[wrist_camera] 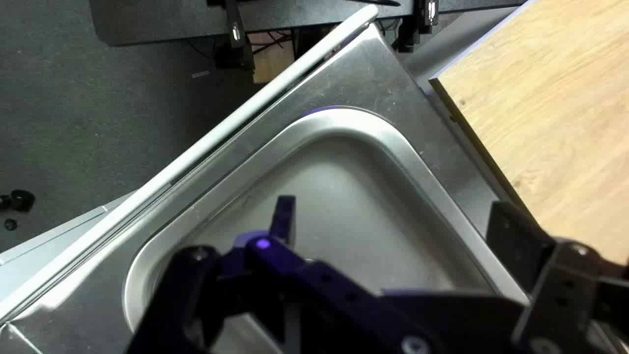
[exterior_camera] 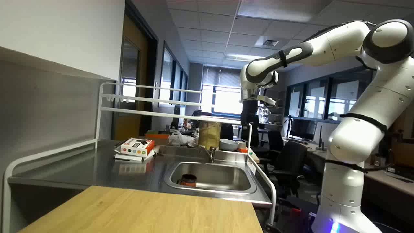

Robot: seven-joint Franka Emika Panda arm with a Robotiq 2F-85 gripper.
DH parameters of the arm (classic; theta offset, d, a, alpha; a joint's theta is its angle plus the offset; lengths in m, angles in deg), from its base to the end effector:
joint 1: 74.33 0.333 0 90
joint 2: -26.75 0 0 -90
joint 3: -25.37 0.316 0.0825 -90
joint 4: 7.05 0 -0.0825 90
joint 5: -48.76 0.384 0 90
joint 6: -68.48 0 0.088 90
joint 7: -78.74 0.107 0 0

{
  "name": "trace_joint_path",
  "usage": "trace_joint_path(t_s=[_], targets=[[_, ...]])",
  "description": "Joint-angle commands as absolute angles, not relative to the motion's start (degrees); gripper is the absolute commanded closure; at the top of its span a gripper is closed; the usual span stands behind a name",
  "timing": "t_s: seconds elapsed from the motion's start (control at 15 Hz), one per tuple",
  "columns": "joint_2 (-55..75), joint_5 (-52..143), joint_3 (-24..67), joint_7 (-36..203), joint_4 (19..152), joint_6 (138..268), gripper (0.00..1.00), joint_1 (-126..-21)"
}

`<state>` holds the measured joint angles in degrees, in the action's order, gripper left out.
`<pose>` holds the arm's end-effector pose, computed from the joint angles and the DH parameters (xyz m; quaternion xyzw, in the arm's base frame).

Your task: Push the faucet to the left

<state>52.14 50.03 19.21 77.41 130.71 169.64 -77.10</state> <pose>0.3866 -0.0607 0.4610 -0.9926 0.0617 0.0957 0.0417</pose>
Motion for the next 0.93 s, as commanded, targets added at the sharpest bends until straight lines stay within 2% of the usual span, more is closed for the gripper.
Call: trace_joint_path(t_s=[0.0,0.53,0.87], targets=[[52.1,50.2,19.7,77.2,130.6,169.6,0.00,-77.7],[52.1,50.2,19.7,77.2,130.5,169.6,0.00,-77.7],[44.0,53.6,19.3,79.6,124.5,168.9,0.00,-78.0]])
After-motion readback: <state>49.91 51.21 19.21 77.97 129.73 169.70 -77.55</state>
